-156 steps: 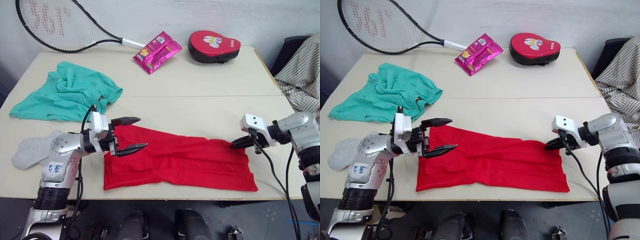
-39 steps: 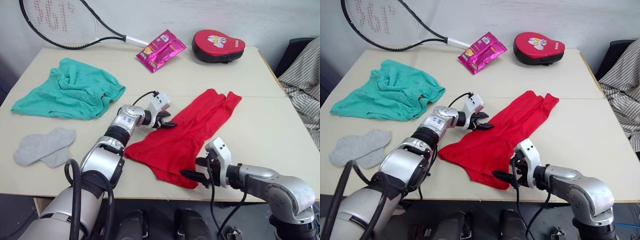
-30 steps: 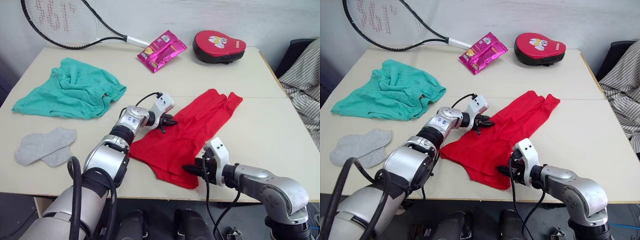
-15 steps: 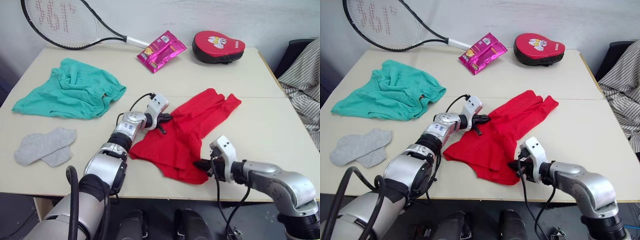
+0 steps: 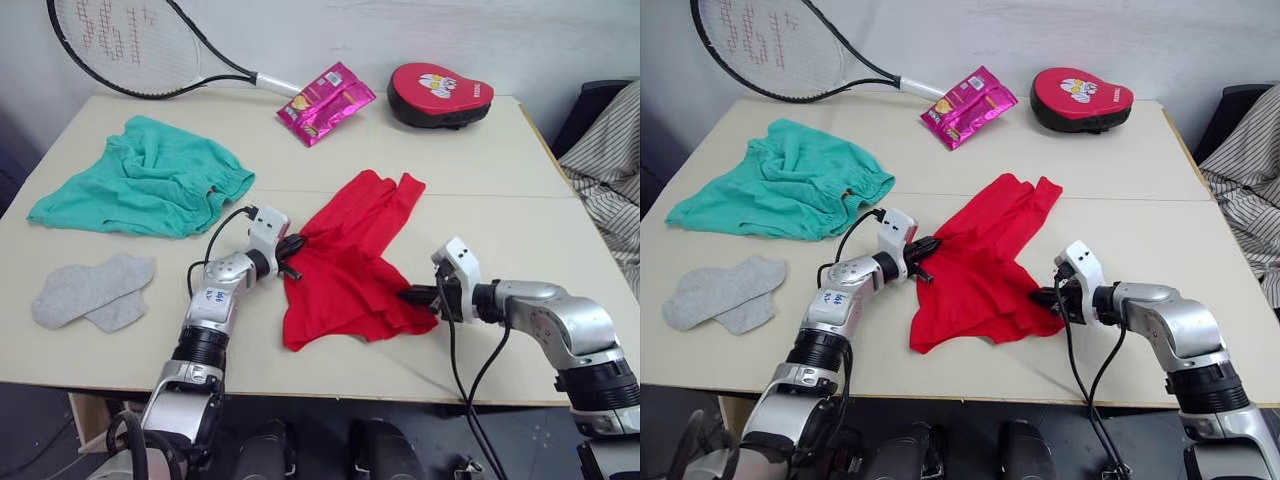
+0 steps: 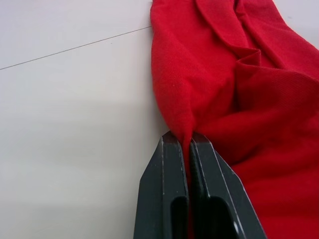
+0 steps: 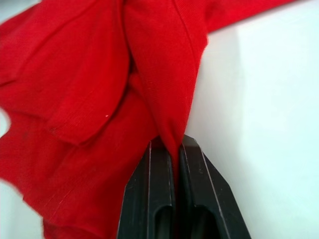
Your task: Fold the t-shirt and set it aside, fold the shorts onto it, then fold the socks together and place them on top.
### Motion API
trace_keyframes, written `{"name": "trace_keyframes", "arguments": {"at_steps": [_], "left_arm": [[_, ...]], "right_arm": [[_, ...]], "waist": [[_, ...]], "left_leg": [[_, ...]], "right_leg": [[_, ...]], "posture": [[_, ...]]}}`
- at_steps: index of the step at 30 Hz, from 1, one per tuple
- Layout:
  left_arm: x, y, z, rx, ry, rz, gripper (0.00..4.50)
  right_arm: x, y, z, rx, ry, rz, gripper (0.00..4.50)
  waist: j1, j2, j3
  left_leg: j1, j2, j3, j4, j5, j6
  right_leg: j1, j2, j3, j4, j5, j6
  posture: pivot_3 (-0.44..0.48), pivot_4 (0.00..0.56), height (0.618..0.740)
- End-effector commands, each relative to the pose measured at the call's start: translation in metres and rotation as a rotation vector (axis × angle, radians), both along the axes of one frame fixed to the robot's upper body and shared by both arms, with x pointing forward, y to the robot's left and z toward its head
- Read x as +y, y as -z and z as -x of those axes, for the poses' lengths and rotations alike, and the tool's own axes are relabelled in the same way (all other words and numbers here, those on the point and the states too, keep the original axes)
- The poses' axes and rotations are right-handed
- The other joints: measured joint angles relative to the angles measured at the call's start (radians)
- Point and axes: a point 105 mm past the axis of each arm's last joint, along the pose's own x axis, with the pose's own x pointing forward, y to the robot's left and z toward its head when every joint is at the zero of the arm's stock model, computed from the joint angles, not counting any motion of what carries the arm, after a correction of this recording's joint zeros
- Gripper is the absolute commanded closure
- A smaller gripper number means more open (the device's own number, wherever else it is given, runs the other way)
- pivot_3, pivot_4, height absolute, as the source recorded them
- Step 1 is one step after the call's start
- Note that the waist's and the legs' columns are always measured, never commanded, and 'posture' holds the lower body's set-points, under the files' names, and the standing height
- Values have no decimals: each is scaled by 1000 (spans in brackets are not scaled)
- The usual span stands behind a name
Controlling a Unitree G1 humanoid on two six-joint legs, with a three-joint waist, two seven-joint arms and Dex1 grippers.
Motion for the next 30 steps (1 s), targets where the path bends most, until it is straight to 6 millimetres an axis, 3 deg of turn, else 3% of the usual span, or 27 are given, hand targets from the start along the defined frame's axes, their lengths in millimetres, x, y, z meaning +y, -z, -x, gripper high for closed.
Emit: {"name": "trace_keyframes", "arguments": {"at_steps": [1,3,6,10,12,14,15,18,21,24,30], "left_arm": [[21,-17,5,-134,36,-158,4002],[28,-12,14,-153,119,-273,3560],[50,-16,23,-148,152,-297,2613],[72,-29,40,-187,225,-342,1375],[86,-30,51,-251,310,-494,769],[96,-28,62,-329,418,-644,124],[98,-24,70,-341,495,-687,26],[106,-4,94,-369,720,-822,26],[105,1,101,-464,827,-879,26],[95,4,100,-580,871,-898,26],[49,10,95,-752,922,-801,26]], "right_arm": [[-1,-18,8,-80,-30,-32,3776],[-7,-25,7,-171,-32,1,3142],[-22,-35,7,-267,-29,42,2078],[-55,-34,10,-411,-103,267,725],[-69,-33,4,-592,-200,445,59],[-72,-30,0,-723,-307,548,0],[-71,-28,-3,-772,-359,585,0],[-59,-12,-1,-821,-553,608,0],[-44,-2,1,-881,-679,588,0],[-22,2,-3,-1023,-779,579,0],[14,2,-5,-1256,-894,514,0]], "waist": [[0,0,0],[-3,0,0],[-2,1,0],[3,1,0],[0,1,0],[-5,1,1],[-11,1,1],[-28,5,2],[-31,5,1],[-33,5,1],[-28,5,1]], "left_leg": [[0,0,0,0,0,0],[0,0,1,-1,-1,-1],[0,0,1,-1,-1,-1],[0,0,-1,-1,-2,-2],[0,0,-1,-1,-3,-2],[0,-1,0,-1,-3,-2],[1,0,2,-2,-3,-2],[3,0,4,-4,-2,-3],[4,0,4,-6,-1,-4],[6,1,4,-4,0,-4],[16,1,6,-5,-1,-2]], "right_leg": [[0,0,0,0,0,0],[0,0,0,-1,0,0],[-1,0,-1,-2,0,0],[0,-1,0,-3,0,0],[0,-2,0,-4,0,0],[0,-1,0,-4,0,0],[0,-1,0,-3,0,0],[0,-1,-2,-3,0,0],[0,0,-2,-2,-1,-1],[2,0,-3,-2,-1,-1],[10,0,-3,-1,-1,-1]], "posture": [[0,150,740],[0,150,740],[0,150,740],[0,150,740],[0,150,740],[0,150,740],[0,150,740],[0,150,740],[0,150,740],[0,150,740],[0,150,740]]}}
